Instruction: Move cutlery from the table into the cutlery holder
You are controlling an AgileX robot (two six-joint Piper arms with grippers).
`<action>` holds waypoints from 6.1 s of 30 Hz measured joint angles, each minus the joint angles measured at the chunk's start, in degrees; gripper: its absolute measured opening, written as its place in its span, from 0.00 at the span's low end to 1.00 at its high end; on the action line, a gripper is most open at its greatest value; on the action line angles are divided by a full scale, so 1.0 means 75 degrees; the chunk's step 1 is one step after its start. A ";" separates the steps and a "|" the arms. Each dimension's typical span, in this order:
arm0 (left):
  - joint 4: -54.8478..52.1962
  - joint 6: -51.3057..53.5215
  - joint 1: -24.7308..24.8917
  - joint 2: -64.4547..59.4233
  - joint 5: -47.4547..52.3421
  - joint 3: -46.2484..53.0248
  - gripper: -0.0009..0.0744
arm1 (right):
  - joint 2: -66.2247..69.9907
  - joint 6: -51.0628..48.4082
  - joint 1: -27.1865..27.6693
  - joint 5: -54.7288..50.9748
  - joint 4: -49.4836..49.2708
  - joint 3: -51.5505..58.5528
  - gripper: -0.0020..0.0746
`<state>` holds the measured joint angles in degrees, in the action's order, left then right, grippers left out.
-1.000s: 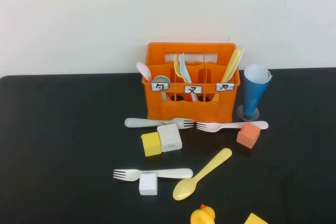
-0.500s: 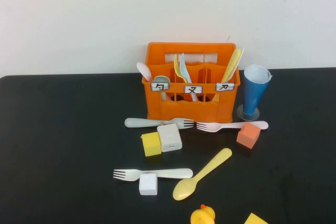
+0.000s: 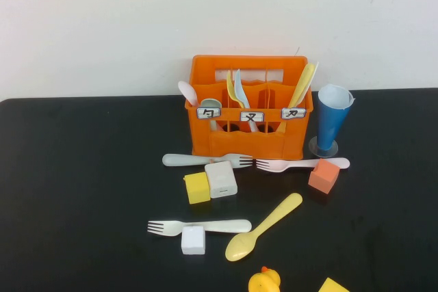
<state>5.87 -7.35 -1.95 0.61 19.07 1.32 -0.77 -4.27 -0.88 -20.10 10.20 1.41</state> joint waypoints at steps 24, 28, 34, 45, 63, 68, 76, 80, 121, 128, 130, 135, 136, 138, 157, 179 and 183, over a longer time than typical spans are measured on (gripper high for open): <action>0.5052 0.1690 0.0175 -0.0964 0.0799 -0.2115 0.01 | 0.0000 0.0000 0.0000 0.0000 0.0000 0.0000 0.02; 0.4025 0.2863 0.0175 -0.2478 0.2477 -0.3423 0.01 | 0.0000 0.0000 0.0000 0.0000 0.0000 0.0000 0.02; 0.3205 0.4512 0.0175 -0.5003 0.4144 -0.5147 0.01 | 0.0000 0.0000 0.0000 0.0000 0.0000 0.0000 0.02; 0.2037 0.5865 0.1404 -0.8977 0.5195 -0.7512 0.01 | 0.0000 0.0000 0.0000 0.0000 0.0000 0.0000 0.02; 0.0627 0.4533 0.5011 -1.3681 0.4805 -1.0807 0.01 | 0.0000 0.0000 0.0000 0.0000 0.0000 0.0000 0.02; 0.0358 0.4395 0.5379 -1.4846 0.4793 -1.1788 0.13 | 0.0000 0.0000 0.0000 0.0000 0.0000 0.0000 0.02; 0.0240 0.4291 0.5723 -1.6349 0.4793 -1.2918 0.44 | 0.0000 0.0000 0.0000 0.0000 0.0000 0.0000 0.02; 0.0150 0.4200 0.5868 -1.6875 0.4613 -1.3213 0.46 | 0.0000 0.0000 0.0000 0.0000 0.0000 0.0000 0.02; -0.0545 0.2310 0.5946 -1.6809 0.4172 -1.3517 0.21 | 0.0000 0.0000 0.0000 0.0000 0.0018 0.0000 0.02; -0.0333 0.2310 0.5946 -1.5808 0.3508 -1.3203 0.20 | 0.0000 0.0000 0.0000 0.0000 0.0018 0.0000 0.02; -0.0183 0.2310 0.5946 -1.5453 0.2906 -1.2705 0.20 | 0.0000 0.0000 0.0000 0.0000 0.0018 0.0000 0.02; 0.0041 0.2408 0.5946 -1.4393 0.0036 -1.0905 0.20 | 0.0000 0.0000 0.0000 -0.0003 0.0018 0.0000 0.02; 0.0090 0.2413 0.5946 -1.4129 -0.0741 -1.0509 0.20 | 0.0000 0.0000 0.0000 -0.0003 0.0018 0.0000 0.02; 0.0125 0.2419 0.5932 -1.3628 -0.2213 -0.9851 0.20 | 0.0000 0.0000 0.0000 -0.0003 0.0018 0.0000 0.02; 0.1942 0.2528 0.4963 -1.3269 -0.8976 -0.8646 0.20 | 0.0000 0.0000 0.0000 -0.0016 0.0021 0.0000 0.02; 0.2805 0.2114 0.4518 -1.4959 -0.9430 -0.8660 0.23 | 0.0000 0.0000 0.0000 -0.0016 0.0021 -0.0012 0.02; 0.2851 0.2114 0.4487 -1.4959 -0.9381 -0.8660 0.37 | 0.0000 0.0000 0.0000 -0.0016 0.0021 -0.0012 0.02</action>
<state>27.25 8.50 31.71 -111.58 -51.28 -63.63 -0.77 -4.27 -0.88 -20.21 10.36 1.32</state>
